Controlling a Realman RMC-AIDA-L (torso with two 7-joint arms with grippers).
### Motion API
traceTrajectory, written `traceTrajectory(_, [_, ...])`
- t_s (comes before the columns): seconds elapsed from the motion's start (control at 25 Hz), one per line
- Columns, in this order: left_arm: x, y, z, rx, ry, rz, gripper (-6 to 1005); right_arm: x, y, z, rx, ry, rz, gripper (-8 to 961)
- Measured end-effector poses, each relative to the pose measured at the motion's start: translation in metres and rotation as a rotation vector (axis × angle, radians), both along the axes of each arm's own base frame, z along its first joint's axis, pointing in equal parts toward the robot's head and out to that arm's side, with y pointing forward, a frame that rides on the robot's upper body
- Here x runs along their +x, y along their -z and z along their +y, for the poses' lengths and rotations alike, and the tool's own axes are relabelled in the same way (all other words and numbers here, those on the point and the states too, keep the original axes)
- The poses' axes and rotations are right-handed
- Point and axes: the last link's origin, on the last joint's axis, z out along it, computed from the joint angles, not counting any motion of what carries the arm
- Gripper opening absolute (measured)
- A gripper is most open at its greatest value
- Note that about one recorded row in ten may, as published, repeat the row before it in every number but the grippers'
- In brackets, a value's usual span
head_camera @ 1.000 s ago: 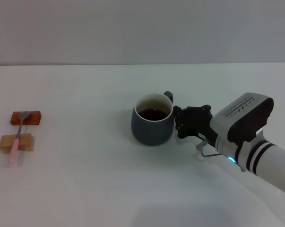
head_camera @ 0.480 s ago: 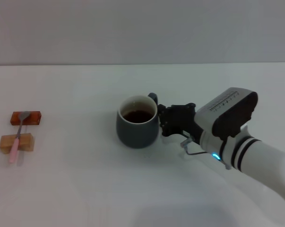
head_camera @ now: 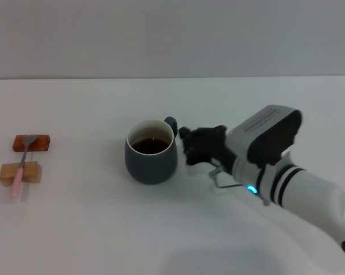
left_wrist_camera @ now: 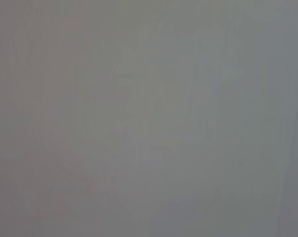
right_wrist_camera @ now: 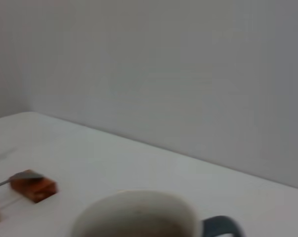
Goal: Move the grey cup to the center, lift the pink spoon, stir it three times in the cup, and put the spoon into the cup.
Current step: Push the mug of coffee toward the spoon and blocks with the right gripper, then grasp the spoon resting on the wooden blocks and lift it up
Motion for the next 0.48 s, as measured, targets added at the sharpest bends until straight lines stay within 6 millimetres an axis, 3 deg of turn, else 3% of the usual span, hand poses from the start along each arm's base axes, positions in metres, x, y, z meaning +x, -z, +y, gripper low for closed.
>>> traceTrajectory(0.2, [0.009,0.006,-0.001,0.002,0.045,0.008,752,0.021,-0.023,0.013,0.107,0.019,0.014,0])
traceTrajectory(0.36, [0.034,0.022,0.005,-0.066,0.173,0.081,751,0.042,-0.059,0.024,0.267,-0.003,0.061,3])
traceTrajectory(0.48, [0.042,0.029,0.006,-0.101,0.215,0.106,751,0.049,-0.073,0.025,0.33,-0.008,0.083,5])
